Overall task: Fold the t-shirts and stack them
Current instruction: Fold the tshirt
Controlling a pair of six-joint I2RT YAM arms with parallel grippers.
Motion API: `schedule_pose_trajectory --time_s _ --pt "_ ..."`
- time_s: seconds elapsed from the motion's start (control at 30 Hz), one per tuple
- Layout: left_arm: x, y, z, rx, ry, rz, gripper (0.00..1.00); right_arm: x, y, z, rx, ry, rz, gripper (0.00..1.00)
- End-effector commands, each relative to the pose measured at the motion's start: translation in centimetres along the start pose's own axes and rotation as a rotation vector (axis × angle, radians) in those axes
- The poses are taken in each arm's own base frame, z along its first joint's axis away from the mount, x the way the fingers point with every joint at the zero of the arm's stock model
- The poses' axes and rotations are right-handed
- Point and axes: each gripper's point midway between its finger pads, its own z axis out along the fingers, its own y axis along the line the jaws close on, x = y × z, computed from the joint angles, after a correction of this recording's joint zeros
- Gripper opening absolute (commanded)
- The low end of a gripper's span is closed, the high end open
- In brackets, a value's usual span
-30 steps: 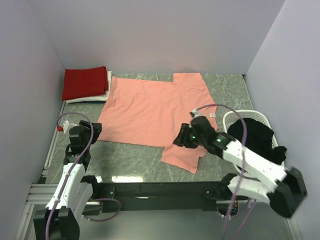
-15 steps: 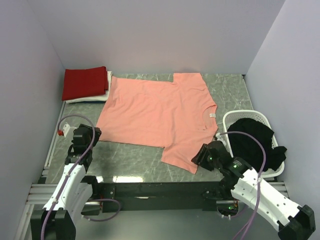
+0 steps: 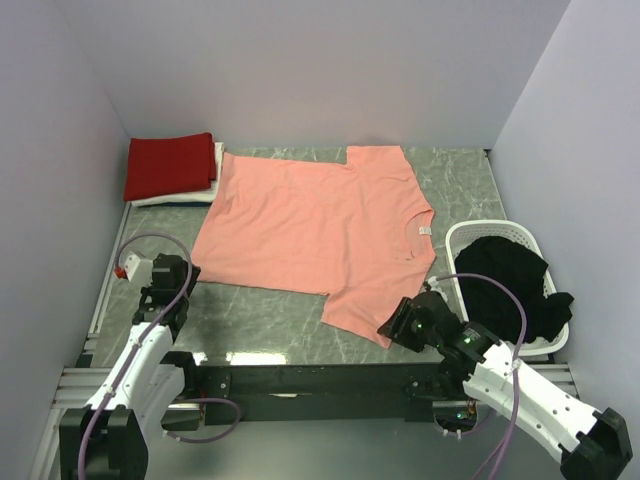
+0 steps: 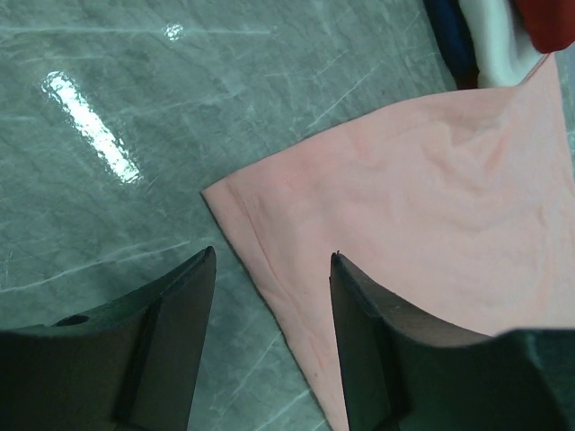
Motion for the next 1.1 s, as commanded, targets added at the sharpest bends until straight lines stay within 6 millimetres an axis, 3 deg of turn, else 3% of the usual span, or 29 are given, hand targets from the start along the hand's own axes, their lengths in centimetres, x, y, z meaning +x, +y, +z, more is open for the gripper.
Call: schedule_pose_trajectory --time_s 0.0,0.03,0.13,0.17,0.27,0.33,0.5,0.8,1.0,1.07 --pt "-0.9 -0.4 0.1 -0.020 -0.037 -0.017 0.59 1.5 -1.1 0.7 0.048 0.047 -0.006 0.55" --pt "-0.9 -0.5 0.1 -0.024 -0.038 -0.020 0.59 1.6 -1.0 0.8 0.047 0.049 -0.009 0.54" --pt "-0.8 -0.3 0.3 -0.040 -0.041 -0.025 0.57 1.4 -0.4 0.9 0.036 0.044 -0.014 0.39" --pt "-0.8 -0.1 0.4 -0.049 -0.041 -0.021 0.57 0.6 -0.1 0.7 0.042 0.008 -0.017 0.28" --pt "-0.6 -0.1 0.6 -0.060 -0.034 -0.014 0.55 -1.3 0.5 -0.3 0.061 -0.066 -0.033 0.07" --pt "-0.3 -0.2 0.9 -0.068 -0.026 -0.009 0.55 -2.7 1.7 -1.4 0.042 -0.116 -0.043 0.01" --pt "0.2 -0.2 1.8 -0.076 -0.017 0.004 0.55 -4.5 2.2 -3.6 0.029 -0.202 -0.051 0.00" --pt "1.0 -0.2 4.0 -0.127 -0.011 0.010 0.54 -5.0 3.3 -5.5 -0.026 -0.224 -0.067 0.00" --pt "1.1 -0.4 5.0 -0.164 -0.003 0.039 0.47 -5.5 3.9 -6.5 -0.055 -0.245 -0.069 0.00" --pt "1.3 -0.5 5.2 -0.167 0.008 0.051 0.39 -5.5 3.9 -6.7 -0.062 -0.246 -0.070 0.00"
